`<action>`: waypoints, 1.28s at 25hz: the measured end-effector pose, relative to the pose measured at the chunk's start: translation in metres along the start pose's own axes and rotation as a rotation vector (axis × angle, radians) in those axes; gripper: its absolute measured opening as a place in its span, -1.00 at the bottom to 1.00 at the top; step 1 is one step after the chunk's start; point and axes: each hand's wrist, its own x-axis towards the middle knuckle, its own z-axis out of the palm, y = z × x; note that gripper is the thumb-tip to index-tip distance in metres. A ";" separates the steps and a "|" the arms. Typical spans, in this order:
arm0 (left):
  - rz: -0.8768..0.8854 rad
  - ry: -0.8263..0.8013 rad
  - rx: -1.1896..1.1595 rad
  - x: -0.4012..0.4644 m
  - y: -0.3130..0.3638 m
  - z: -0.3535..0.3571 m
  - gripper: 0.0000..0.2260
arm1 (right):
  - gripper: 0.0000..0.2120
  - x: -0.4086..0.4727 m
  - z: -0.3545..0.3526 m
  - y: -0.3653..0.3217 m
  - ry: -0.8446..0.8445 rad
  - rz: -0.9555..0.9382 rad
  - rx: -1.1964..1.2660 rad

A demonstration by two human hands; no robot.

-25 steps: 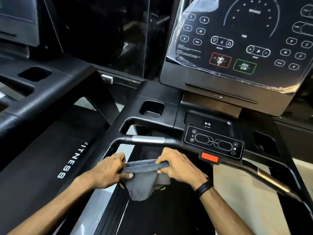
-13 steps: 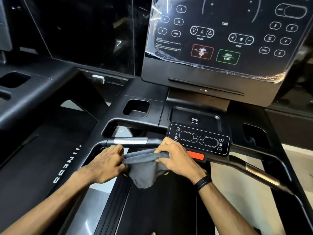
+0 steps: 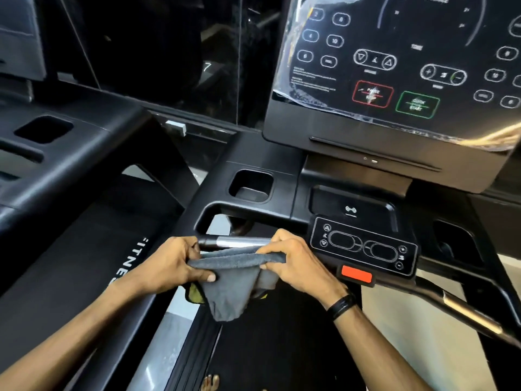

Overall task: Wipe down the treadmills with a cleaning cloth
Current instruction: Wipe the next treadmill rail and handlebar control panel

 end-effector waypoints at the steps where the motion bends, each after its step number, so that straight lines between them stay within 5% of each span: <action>1: 0.000 -0.024 -0.040 0.000 -0.007 -0.005 -0.53 | -0.75 0.005 0.003 -0.005 -0.035 0.005 0.011; 4: 0.003 0.112 -0.168 0.013 -0.026 -0.020 -0.63 | -0.75 0.031 0.002 -0.022 0.058 -0.027 -0.025; 8: 0.061 0.413 0.015 0.055 -0.033 -0.024 -0.80 | -0.54 0.071 0.007 -0.047 0.366 -0.042 -0.426; 12: 0.061 0.410 0.032 0.074 -0.048 -0.006 -0.72 | 0.04 0.062 0.074 -0.057 -0.153 -0.047 -0.730; 15: 0.017 0.522 0.014 0.067 -0.063 0.002 -0.58 | 0.21 0.073 0.106 -0.052 -0.194 0.043 -0.851; 17: -0.019 0.621 0.043 0.060 -0.070 0.005 -0.63 | 0.12 0.095 0.116 -0.057 -0.122 0.086 -0.854; 21: -0.033 0.731 0.147 0.056 -0.072 0.020 -0.67 | -0.52 0.125 0.127 -0.056 -0.082 0.043 -0.855; 23: 0.000 0.714 0.215 0.058 -0.073 0.029 -0.66 | -0.65 0.131 0.123 -0.052 -0.126 0.030 -0.779; 28: -0.016 0.728 0.298 0.058 -0.074 0.029 -0.66 | -0.47 0.158 0.094 -0.052 -0.465 0.249 -0.490; 32: -0.046 0.713 0.344 0.059 -0.071 0.029 -0.64 | -0.59 0.138 0.110 -0.050 -0.226 0.128 -0.635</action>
